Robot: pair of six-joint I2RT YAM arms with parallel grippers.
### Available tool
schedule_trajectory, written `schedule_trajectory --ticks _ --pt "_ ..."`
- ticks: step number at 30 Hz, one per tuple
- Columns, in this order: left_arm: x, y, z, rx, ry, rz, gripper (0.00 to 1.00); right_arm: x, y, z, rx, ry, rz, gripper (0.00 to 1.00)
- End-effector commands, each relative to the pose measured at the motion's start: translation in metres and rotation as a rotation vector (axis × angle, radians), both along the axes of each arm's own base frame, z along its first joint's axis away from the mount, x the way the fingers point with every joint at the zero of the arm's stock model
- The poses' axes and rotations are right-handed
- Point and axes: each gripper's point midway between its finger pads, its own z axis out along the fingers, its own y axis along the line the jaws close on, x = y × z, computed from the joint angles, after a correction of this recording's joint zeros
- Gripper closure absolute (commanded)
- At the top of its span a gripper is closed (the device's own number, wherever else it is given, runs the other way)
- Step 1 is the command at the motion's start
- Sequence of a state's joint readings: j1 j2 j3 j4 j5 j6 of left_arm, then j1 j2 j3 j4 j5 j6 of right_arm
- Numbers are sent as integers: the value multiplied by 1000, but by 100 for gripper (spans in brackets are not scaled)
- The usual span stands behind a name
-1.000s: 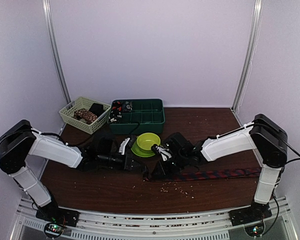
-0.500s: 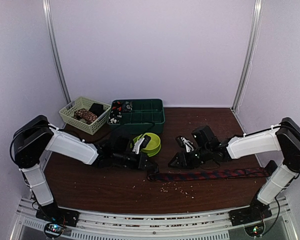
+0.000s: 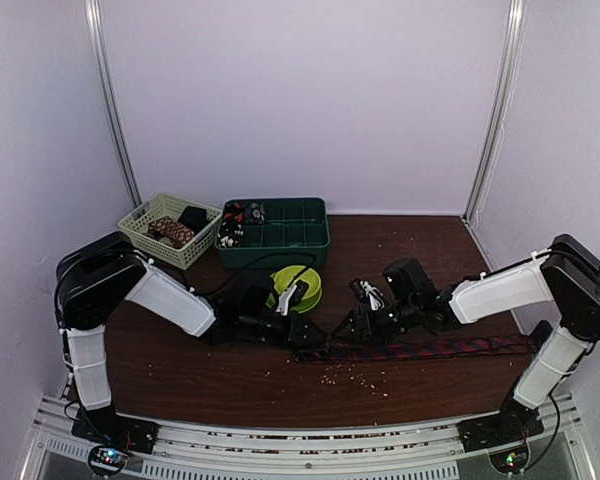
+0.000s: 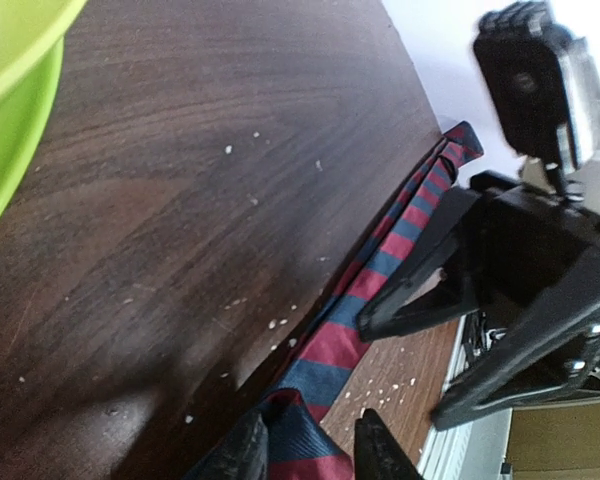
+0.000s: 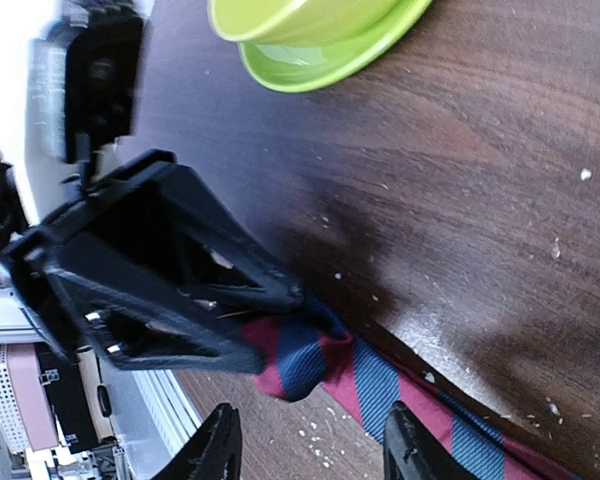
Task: Roll the ties
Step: Pass from the left arm to the right
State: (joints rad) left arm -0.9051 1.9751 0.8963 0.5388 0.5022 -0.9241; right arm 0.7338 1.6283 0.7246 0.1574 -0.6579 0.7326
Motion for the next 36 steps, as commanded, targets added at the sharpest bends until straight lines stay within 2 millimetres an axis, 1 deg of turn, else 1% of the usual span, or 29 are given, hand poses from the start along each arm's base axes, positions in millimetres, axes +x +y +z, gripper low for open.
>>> schedule_trajectory --ticks 1,4,6,8,12,15,18,21,23,25,28,29,30,31,32,33,35,36 --pt "1 -9 15 -102 -6 1 67 0 8 -5 10 17 6 54" --pt "1 -9 13 -120 7 12 74 2 12 -11 0 26 8 58" --pt "1 -9 12 -125 10 14 81 2 17 -11 3 29 10 60" --pt "0 -9 11 -130 16 15 88 2 21 -11 6 36 7 60" --pt "0 -8 8 -134 24 25 95 1 30 -8 29 44 11 58" --pt "2 -8 5 -128 28 32 98 -2 36 -5 36 49 20 56" --pt "2 -8 3 -127 31 36 99 -4 37 -10 16 56 21 57" --pt "4 -9 3 -130 27 41 99 -3 31 -20 -29 56 6 59" --pt "4 -9 4 -133 27 44 100 -2 28 -26 -60 50 3 62" --pt "5 -9 6 -137 23 46 100 -2 26 -32 -81 49 3 69" --pt "4 -7 10 -140 7 46 99 1 24 -36 -114 34 5 88" --pt "4 -6 14 -138 -12 44 97 2 21 -38 -127 28 0 93" --pt "4 -3 16 -123 -38 39 93 3 20 -38 -133 22 -1 96" --pt "3 2 17 -89 -63 31 84 4 18 -38 -138 21 -2 99" --pt "3 6 23 -74 -114 20 76 3 17 -38 -137 21 1 100" --pt "1 13 24 -26 -150 5 68 3 16 -37 -135 18 4 100" --pt "1 27 31 61 -266 -32 50 3 16 -35 -130 16 13 100" --pt "1 33 35 106 -330 -52 43 3 16 -34 -128 16 18 100"
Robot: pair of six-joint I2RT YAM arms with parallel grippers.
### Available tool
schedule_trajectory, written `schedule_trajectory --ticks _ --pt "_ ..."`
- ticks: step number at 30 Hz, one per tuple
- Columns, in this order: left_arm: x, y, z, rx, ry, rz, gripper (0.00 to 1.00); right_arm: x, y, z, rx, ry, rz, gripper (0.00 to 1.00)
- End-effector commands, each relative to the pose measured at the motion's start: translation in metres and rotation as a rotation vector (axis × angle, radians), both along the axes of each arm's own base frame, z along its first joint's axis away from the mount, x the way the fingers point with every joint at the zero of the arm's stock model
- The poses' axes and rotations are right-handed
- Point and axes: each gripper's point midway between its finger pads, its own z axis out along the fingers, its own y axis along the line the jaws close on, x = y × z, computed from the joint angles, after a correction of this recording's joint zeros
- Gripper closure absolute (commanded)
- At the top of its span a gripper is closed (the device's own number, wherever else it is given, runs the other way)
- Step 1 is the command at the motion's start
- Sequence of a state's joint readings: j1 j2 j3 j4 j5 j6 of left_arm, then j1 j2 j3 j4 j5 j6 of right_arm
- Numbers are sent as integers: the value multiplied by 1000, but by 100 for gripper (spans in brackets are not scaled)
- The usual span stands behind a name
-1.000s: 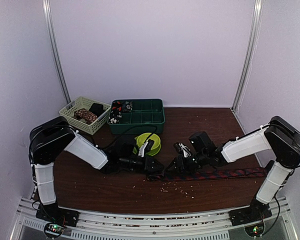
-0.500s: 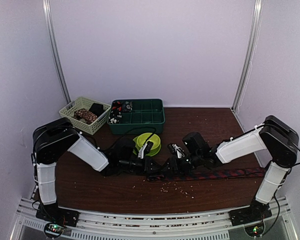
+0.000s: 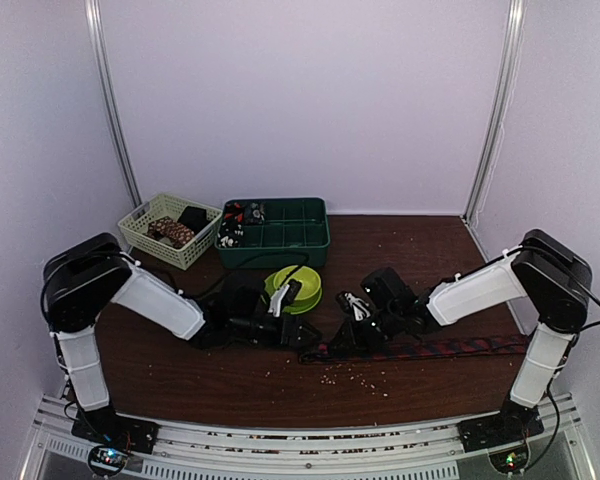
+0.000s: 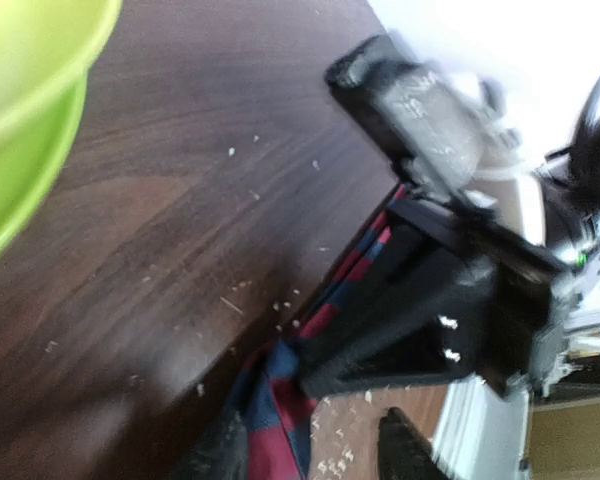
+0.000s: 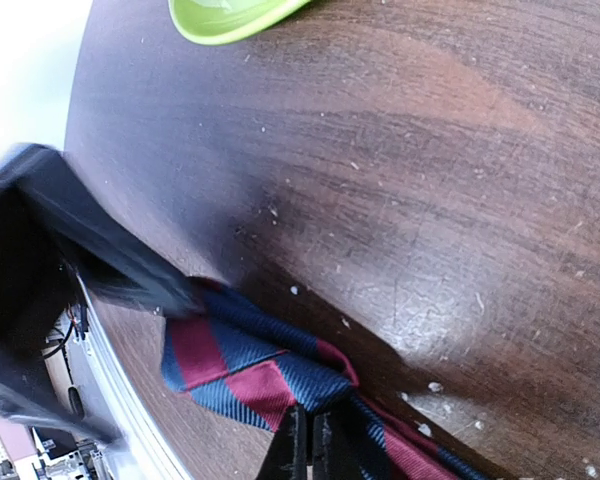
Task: Roll the ties
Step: Pass from the left arm to the right, then smooth out the tie at the center of the board.
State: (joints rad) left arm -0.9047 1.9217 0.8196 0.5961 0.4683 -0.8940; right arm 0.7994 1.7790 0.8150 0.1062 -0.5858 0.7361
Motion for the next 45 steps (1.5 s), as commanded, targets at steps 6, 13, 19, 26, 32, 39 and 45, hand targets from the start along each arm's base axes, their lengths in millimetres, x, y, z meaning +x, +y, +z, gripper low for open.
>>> schedule_trajectory --ticks 6,13,19,26,32,39,45 --pt "6 44 32 371 -570 -226 30 5 0 3 3 -16 28 100" --pt "-5 35 20 421 -816 -436 10 1 2 5 41 4 36 100" --pt "-9 7 -4 419 -856 -539 9 1 4 7 71 20 36 100" --pt "-10 -14 -20 392 -847 -579 11 0 2 8 82 35 40 100" --pt "-22 -14 -40 391 -807 -648 22 -1 6 16 114 45 46 100" --pt "-35 3 -50 408 -771 -680 60 -5 13 23 161 76 57 100" --pt "-37 18 -56 470 -767 -735 80 -5 7 12 94 80 78 100"
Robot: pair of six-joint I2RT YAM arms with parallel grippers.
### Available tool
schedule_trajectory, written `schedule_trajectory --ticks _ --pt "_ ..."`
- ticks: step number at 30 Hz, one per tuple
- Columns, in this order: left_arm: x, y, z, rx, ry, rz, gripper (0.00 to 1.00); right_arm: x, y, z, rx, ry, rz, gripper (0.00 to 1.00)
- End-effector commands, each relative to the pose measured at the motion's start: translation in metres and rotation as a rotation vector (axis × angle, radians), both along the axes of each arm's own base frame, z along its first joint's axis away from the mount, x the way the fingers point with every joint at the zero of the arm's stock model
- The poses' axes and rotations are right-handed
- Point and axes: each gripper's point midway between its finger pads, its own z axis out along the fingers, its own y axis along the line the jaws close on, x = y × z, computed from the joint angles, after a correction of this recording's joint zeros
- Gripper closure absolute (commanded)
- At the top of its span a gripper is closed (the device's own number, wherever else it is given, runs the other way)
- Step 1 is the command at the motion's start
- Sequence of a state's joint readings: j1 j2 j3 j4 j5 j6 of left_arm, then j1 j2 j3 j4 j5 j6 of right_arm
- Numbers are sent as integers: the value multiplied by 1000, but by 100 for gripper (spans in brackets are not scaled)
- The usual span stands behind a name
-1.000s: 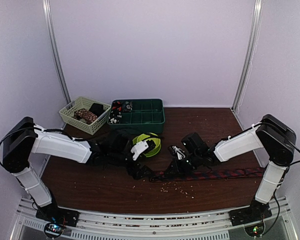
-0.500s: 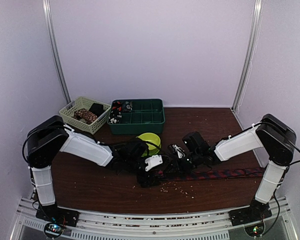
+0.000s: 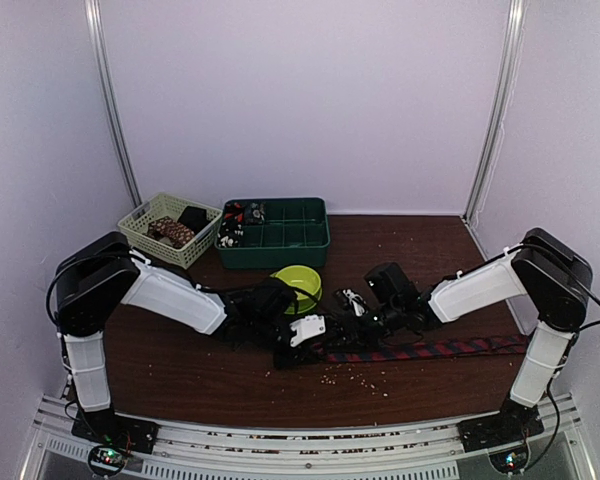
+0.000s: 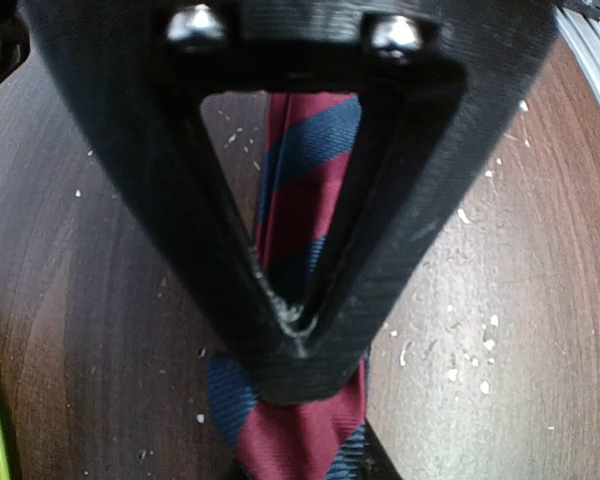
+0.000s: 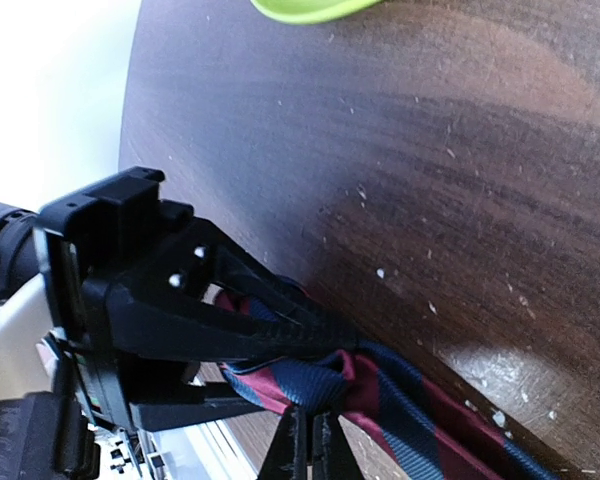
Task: Roll the ties
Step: Smooth out the tie at the center of the board.
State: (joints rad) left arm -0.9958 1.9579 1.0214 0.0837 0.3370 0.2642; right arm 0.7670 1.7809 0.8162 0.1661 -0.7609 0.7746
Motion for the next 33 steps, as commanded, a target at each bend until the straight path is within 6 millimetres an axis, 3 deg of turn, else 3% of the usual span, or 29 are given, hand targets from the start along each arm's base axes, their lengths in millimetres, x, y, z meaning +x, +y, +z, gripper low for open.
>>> schedule_trajectory --ticks 1,5,11,13,15,17,21,23,26,29,33 --pt "-13 25 -15 98 28 -34 80 2 -6 -14 -65 -6 25 100" --pt "-12 35 -15 94 23 -20 75 2 -14 -30 -125 -8 36 100" --pt "-4 31 -3 51 10 38 45 2 -16 -34 -131 -7 32 100" --pt "1 29 12 -6 -7 81 36 3 -16 -35 -134 -10 35 100" --pt "5 29 38 -86 -34 126 20 2 -16 -36 -138 -10 37 100" --pt "8 33 66 -161 -56 183 12 3 -17 -37 -144 -15 38 100" --pt "18 52 115 -303 -78 358 3 3 -17 -38 -145 -17 39 100" --pt "39 73 143 -372 -90 579 2 3 -16 -34 -136 -23 40 100" --pt "60 93 156 -411 -29 829 2 3 -14 -23 -118 -37 35 100" --pt "47 77 164 -451 75 735 2 2 -9 -13 -100 -51 38 100" --pt "23 61 181 -692 283 636 2 2 -8 -11 -101 -56 41 100"
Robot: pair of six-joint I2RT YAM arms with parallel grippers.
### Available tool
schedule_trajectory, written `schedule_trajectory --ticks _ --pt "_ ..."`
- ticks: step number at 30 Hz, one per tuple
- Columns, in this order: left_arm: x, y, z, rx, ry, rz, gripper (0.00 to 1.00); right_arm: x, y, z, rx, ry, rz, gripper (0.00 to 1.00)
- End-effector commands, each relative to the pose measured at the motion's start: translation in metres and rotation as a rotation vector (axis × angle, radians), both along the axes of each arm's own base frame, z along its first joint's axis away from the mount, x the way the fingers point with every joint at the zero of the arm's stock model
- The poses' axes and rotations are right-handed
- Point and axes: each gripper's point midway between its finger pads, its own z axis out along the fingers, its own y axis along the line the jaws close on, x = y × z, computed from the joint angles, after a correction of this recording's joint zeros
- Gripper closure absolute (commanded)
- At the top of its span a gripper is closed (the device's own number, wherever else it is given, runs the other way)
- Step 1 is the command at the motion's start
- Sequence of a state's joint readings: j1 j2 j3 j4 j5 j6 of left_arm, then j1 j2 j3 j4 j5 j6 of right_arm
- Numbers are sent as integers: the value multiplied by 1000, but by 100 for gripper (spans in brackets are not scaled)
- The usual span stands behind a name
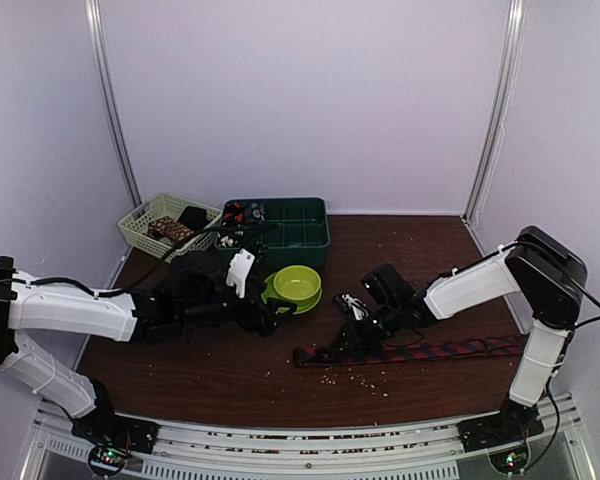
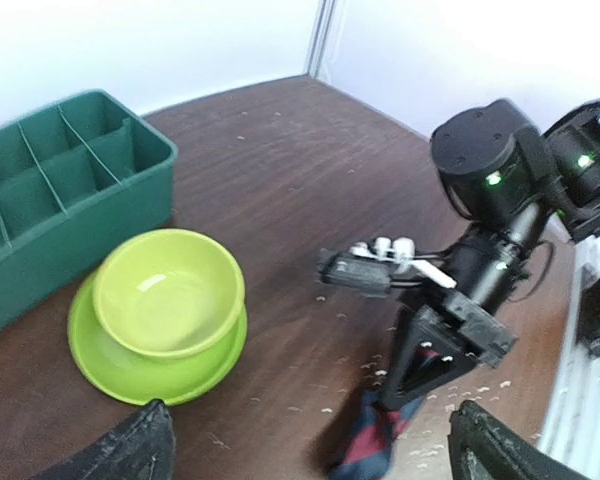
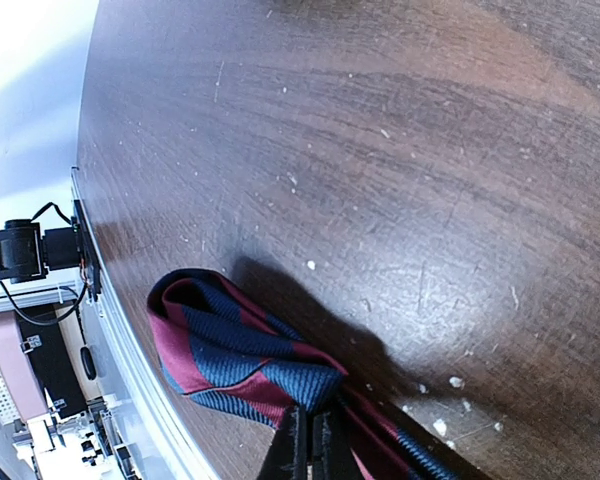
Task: Roll the ties
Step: Smooth out the tie at the center of the board.
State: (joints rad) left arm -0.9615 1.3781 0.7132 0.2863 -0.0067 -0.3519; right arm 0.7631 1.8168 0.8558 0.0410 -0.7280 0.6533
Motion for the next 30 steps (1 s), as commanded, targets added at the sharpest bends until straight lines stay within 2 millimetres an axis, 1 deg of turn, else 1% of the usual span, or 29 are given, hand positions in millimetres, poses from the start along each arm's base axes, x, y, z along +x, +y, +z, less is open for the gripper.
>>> schedule_trajectory --ticks 1,3,5,8,10,11,13,16,20,26,30 --pt "-19 -20 18 -290 162 -74 2 2 0 7 -8 -28 -7 100" --pt "-25 -35 5 -295 234 -108 2 1 0 5 -12 -23 -4 100" --pt "-30 -46 -1 -370 296 -136 3 -1 -1 4 -18 -19 -1 100" --pt "-36 -61 -14 -453 410 -188 9 -2 -5 2 -38 -34 4 100" --pt "-38 -71 -28 -474 482 -201 11 -1 -8 -2 -59 -41 4 100" --pt "-38 -74 -31 -487 509 -205 11 0 -8 -4 -62 -40 6 100" --pt "-39 -80 -37 -496 551 -212 7 -1 -9 -9 -70 -35 10 100" --pt "-41 -84 -43 -495 597 -212 2 -1 -9 -11 -70 -30 6 100" --pt "-47 -86 -51 -491 659 -210 2 -1 -8 -10 -66 -32 2 100" --pt "-54 -92 -44 -533 723 -221 2 0 -10 -7 -72 -40 0 100" --pt "-54 -96 -53 -540 762 -208 2 0 -10 -7 -73 -41 0 100"
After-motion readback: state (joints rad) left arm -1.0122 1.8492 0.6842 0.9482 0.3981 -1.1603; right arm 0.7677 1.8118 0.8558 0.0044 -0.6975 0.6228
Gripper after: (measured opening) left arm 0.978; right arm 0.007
